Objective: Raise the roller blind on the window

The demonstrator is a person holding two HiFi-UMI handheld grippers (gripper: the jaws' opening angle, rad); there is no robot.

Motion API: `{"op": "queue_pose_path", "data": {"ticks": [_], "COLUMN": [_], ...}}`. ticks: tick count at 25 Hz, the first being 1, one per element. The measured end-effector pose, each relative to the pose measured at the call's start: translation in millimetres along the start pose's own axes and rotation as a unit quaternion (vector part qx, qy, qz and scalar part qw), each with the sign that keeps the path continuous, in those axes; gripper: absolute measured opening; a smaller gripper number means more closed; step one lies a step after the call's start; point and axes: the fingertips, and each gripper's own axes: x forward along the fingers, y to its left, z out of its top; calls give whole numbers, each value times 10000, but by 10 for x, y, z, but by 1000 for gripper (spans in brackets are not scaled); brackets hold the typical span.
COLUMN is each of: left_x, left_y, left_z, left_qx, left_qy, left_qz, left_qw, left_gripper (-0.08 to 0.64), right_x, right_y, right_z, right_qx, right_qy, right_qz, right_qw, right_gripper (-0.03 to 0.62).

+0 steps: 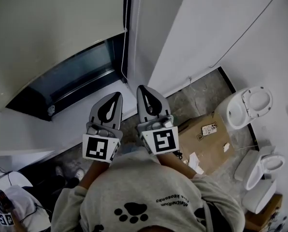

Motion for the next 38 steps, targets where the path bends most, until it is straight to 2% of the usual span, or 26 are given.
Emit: {"op": "queue_pose_path", "data": {"ticks": [4,6,9,15,22,27,38], "left_x": [158,229,320,512,903,1199,1657], "left_y": [117,155,200,354,477,545,678], "left_z": [-57,-56,-20,-8,59,123,92], "left_qx": [20,31,125,-10,-144,-71,-65], "left_qy": [17,40,-8,-98,-51,-24,-84], "left_qz": [38,-20,-126,-327,-803,-1140,-1879], "left_qw": [10000,10000,9998,9994,9967,9934,9821], "left_gripper": [8,8,8,8,8,8,8], "right_x": [153,179,248,409,680,879,1157], "right_y": [-43,-75,-106,-147,-279,-431,-588], "right_z": [-42,-90,-81,-88,-13,38,47], "right_qx": [-26,-25,2,-151,-271,-269,-334], "right_qy": [-42,83,-22,-99,-3,-7,-133], "right_qz": [82,53,11,-117,-417,-713,-1364], "right_qw": [10000,9999,10000,9998,9988,9971,9900], "right_gripper": [8,8,8,8,8,8,8]}}
